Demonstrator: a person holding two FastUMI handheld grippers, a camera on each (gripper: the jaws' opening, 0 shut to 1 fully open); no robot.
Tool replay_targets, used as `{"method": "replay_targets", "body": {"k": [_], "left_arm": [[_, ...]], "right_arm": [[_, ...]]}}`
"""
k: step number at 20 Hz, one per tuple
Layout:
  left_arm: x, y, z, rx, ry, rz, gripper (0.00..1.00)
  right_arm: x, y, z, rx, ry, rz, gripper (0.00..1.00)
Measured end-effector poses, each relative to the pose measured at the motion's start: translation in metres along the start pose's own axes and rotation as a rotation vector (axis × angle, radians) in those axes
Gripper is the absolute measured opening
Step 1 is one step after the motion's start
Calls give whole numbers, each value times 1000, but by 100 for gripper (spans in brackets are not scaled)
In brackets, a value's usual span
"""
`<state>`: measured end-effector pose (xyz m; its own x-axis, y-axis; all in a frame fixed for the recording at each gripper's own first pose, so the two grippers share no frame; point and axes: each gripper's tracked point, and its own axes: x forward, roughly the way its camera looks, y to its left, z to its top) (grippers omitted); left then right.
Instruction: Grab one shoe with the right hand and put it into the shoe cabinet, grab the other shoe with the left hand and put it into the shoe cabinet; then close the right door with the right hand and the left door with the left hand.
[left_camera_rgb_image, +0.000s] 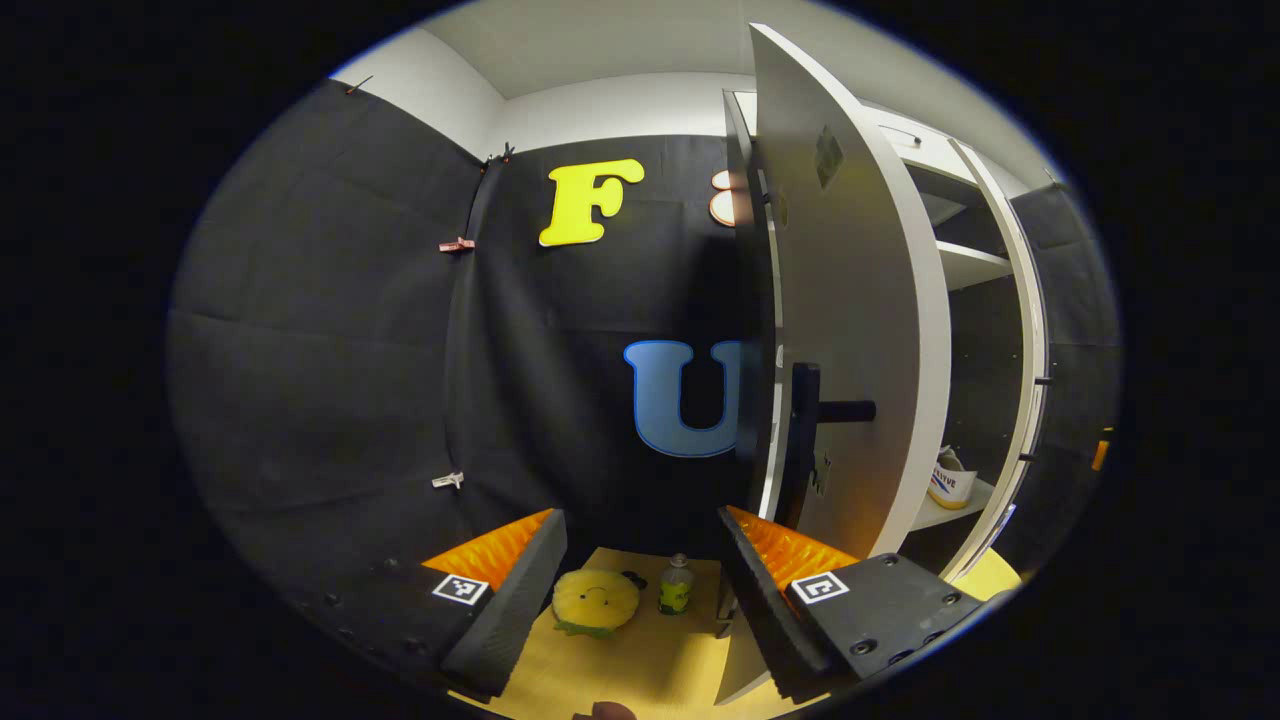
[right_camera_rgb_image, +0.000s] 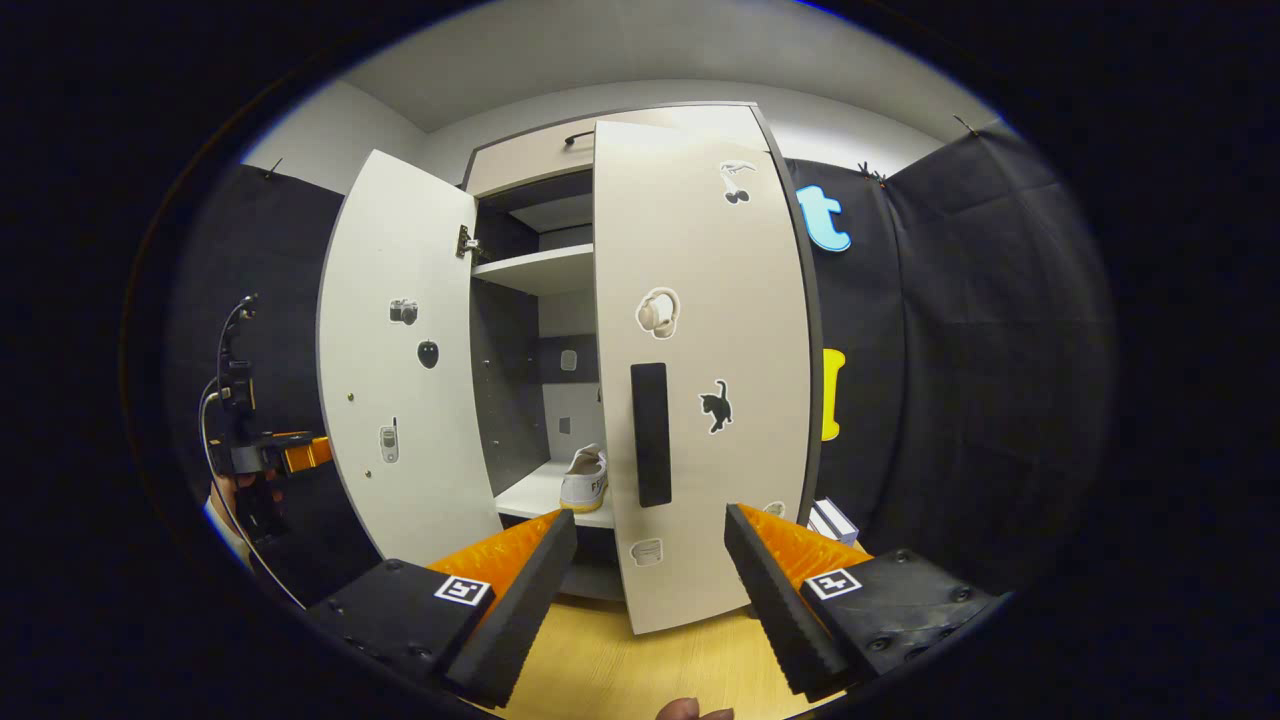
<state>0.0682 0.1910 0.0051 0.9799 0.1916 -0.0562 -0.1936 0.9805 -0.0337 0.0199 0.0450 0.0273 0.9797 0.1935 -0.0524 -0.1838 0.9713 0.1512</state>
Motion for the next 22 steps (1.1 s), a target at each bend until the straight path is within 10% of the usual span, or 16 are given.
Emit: {"method": "replay_targets", "body": {"k": [22], "left_arm": [[-15,-165,13,-39,-7,-245,92]], "right_arm": [[-24,-35,12,4,-15,-39,98]]}}
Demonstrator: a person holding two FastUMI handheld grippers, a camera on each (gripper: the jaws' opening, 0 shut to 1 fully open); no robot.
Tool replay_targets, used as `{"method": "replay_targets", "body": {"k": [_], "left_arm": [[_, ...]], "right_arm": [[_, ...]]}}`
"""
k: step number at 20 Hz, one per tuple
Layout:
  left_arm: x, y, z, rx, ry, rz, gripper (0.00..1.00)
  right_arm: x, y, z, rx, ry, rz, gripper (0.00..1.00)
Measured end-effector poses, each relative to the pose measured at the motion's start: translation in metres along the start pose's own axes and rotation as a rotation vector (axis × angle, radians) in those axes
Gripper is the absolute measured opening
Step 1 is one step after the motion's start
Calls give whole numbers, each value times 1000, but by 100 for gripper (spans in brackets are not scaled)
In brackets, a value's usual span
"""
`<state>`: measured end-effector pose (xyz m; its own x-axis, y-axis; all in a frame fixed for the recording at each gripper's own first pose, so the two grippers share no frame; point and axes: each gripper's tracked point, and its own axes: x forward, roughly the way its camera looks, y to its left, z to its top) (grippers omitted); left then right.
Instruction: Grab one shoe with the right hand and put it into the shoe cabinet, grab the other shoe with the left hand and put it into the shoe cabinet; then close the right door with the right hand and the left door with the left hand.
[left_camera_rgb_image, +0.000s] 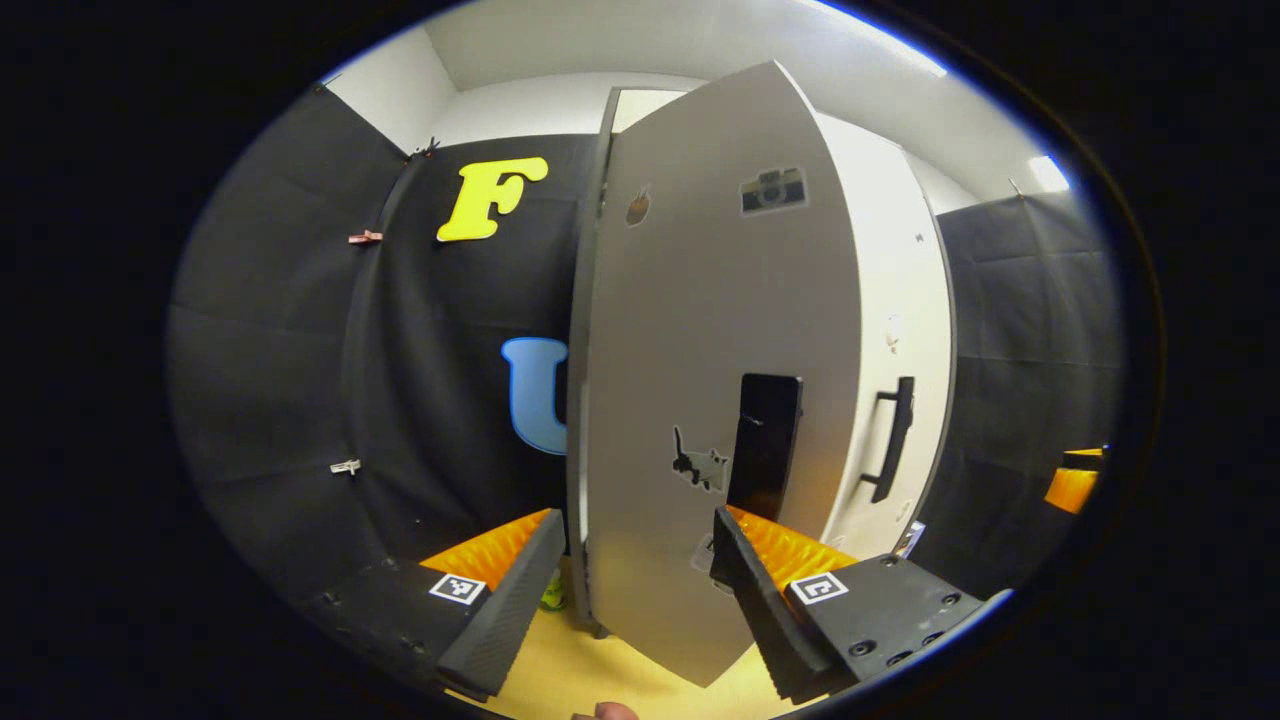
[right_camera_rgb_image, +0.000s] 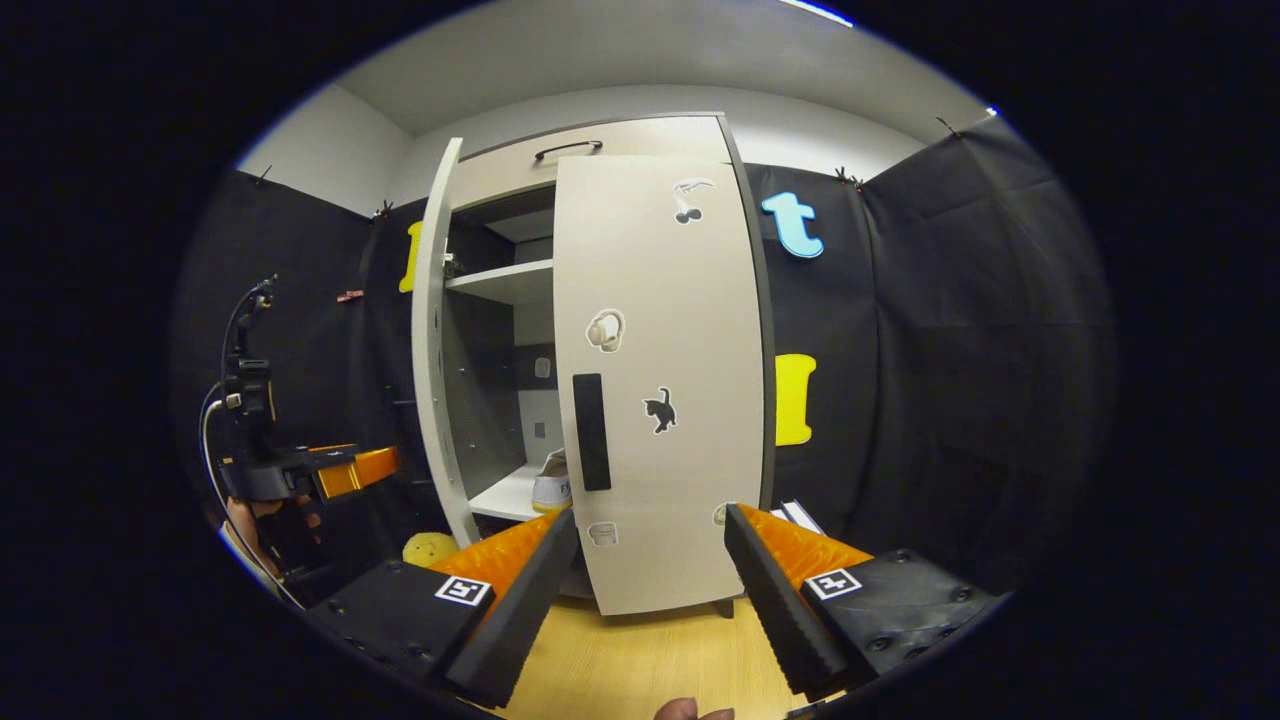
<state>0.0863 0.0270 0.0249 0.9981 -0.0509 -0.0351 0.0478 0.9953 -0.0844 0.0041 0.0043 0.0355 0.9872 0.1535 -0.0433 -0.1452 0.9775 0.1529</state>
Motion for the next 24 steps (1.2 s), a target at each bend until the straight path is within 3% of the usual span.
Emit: {"method": "replay_targets", "body": {"k": [12,24], "left_arm": [[-56,-38,1,-19,1,-60,95],[-78,-35,0,-3,-6,-50,95]], "right_arm": [[-7,-2,13,-27,-34,-17,98],[-13,5,15,-41,-43,-41,98]]}}
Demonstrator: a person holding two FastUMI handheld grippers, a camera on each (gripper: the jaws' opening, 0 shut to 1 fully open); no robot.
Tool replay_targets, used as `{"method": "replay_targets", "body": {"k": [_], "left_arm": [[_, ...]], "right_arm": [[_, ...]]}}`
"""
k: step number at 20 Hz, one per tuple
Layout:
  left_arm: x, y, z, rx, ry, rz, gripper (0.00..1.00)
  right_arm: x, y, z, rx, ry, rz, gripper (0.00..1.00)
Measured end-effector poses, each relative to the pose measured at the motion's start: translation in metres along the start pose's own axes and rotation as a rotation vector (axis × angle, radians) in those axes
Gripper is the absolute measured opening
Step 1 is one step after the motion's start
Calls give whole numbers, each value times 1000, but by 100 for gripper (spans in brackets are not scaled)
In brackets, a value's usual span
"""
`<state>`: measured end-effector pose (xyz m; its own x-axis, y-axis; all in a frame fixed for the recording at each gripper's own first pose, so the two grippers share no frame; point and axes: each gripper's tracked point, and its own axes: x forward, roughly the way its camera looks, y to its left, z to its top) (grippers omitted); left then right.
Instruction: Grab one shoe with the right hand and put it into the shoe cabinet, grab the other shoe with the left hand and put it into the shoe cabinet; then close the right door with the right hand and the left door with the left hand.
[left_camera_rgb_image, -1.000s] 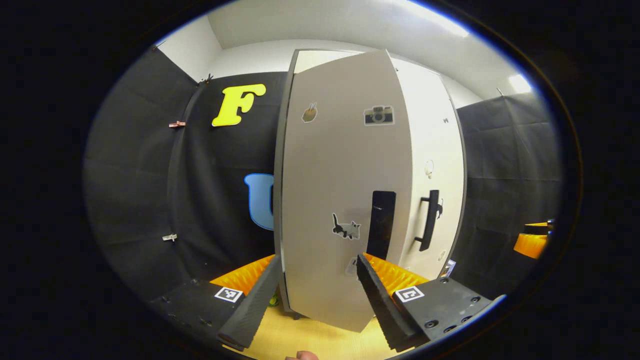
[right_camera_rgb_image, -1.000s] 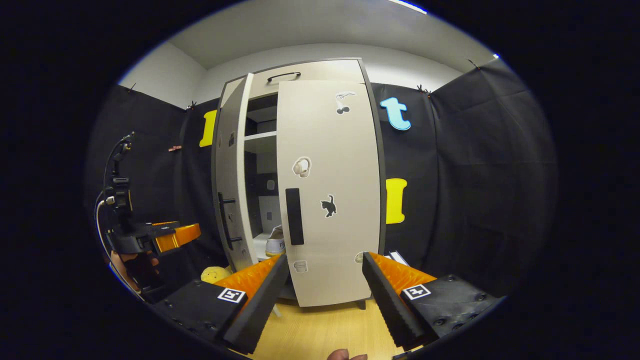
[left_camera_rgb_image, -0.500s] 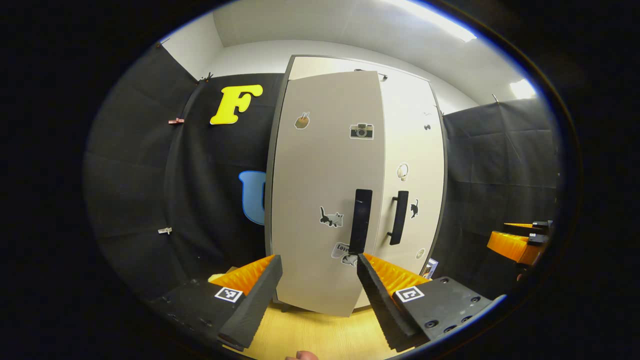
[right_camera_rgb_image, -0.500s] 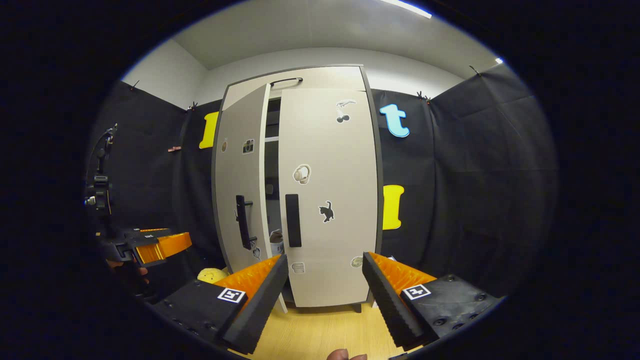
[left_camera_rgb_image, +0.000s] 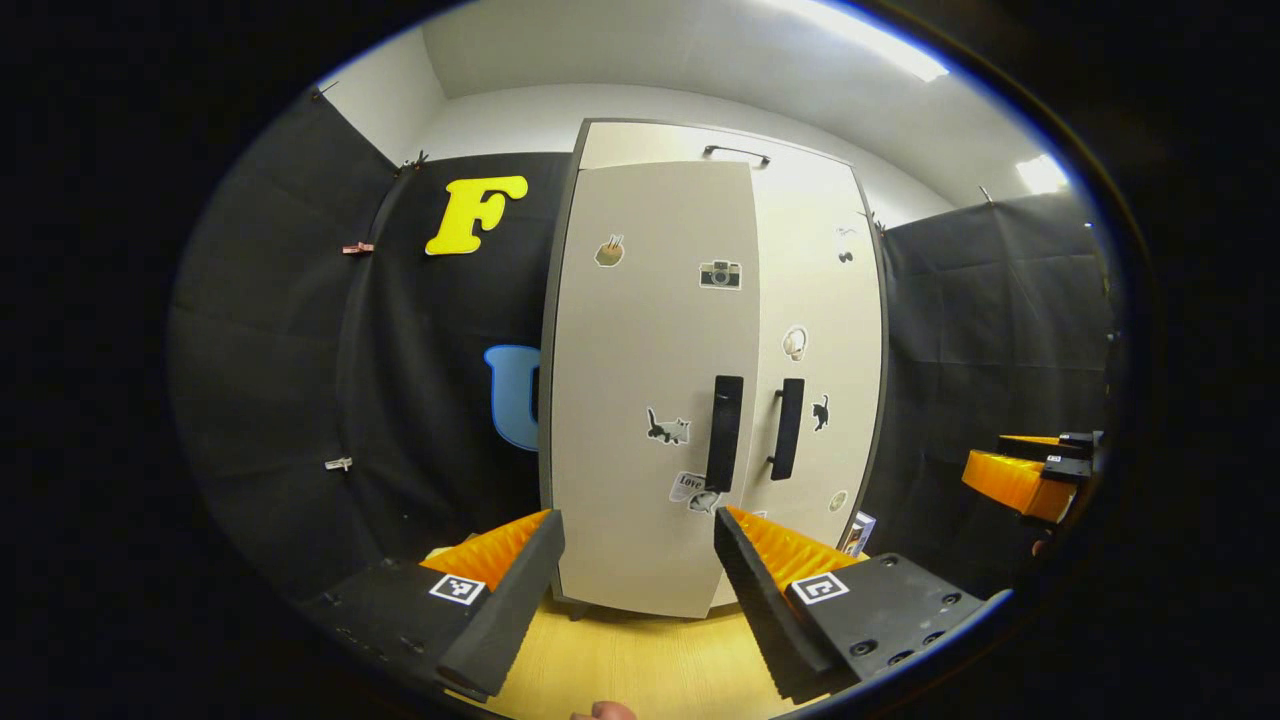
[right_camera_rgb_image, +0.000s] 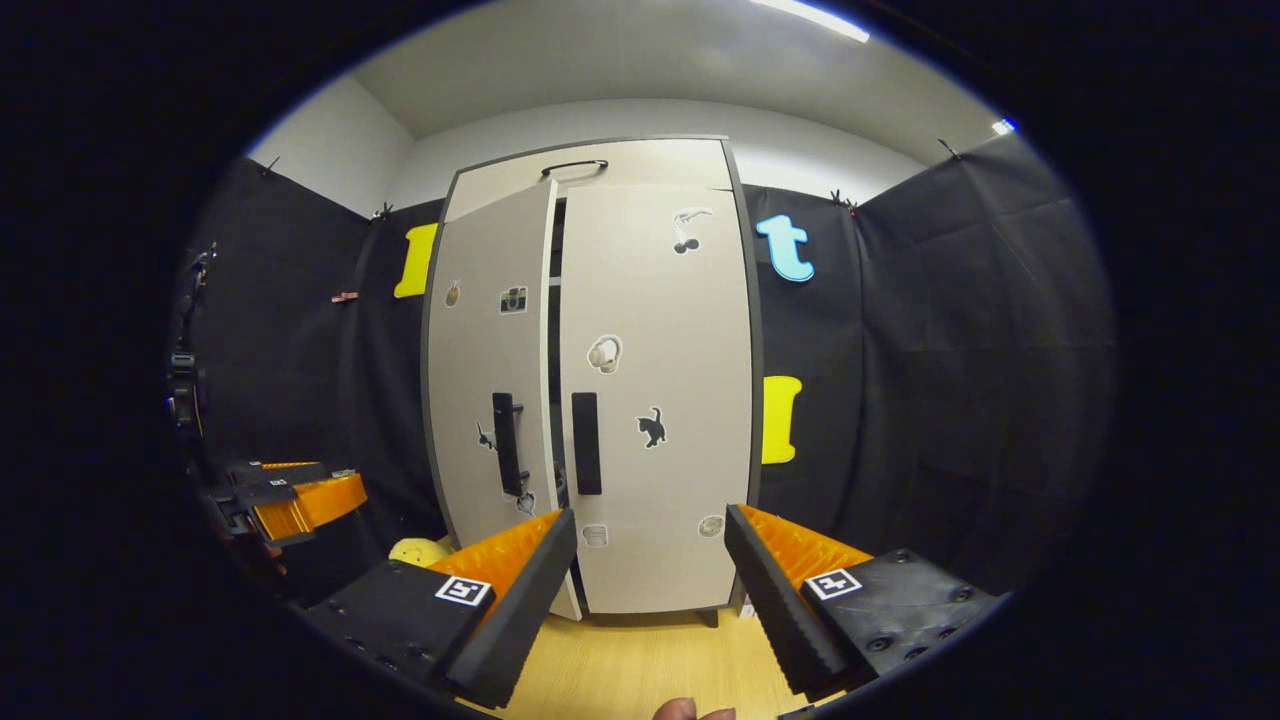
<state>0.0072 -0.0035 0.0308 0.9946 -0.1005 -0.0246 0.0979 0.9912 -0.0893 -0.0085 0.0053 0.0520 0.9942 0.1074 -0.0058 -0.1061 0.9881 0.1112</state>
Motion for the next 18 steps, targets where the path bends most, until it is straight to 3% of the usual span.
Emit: {"method": "replay_targets", "body": {"k": [18], "left_arm": [[0,0,0,4,-5,7,95]], "right_arm": [[4,1,-10,1,7,-12,98]]}}
